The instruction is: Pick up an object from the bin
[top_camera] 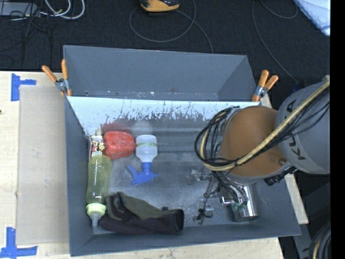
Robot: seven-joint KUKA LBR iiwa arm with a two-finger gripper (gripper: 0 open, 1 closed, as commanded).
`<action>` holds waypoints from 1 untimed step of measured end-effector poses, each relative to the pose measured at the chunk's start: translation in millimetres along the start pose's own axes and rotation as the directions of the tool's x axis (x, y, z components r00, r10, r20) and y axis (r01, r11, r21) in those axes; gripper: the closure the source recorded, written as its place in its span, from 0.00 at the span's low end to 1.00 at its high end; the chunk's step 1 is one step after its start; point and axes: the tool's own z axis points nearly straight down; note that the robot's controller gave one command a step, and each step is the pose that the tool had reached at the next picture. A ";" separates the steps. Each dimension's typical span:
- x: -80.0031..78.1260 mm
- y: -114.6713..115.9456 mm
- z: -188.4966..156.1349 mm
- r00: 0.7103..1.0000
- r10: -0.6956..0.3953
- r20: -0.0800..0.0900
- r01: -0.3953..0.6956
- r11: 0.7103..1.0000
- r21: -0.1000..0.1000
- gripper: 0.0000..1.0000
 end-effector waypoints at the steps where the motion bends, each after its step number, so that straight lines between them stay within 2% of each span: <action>1: -4.2 48.0 49.9 0.999 -0.049 0.000 0.049 0.999 0.001 0.00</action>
Offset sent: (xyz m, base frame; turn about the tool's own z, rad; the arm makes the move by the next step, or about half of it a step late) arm -0.0003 0.0375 -0.0790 0.0915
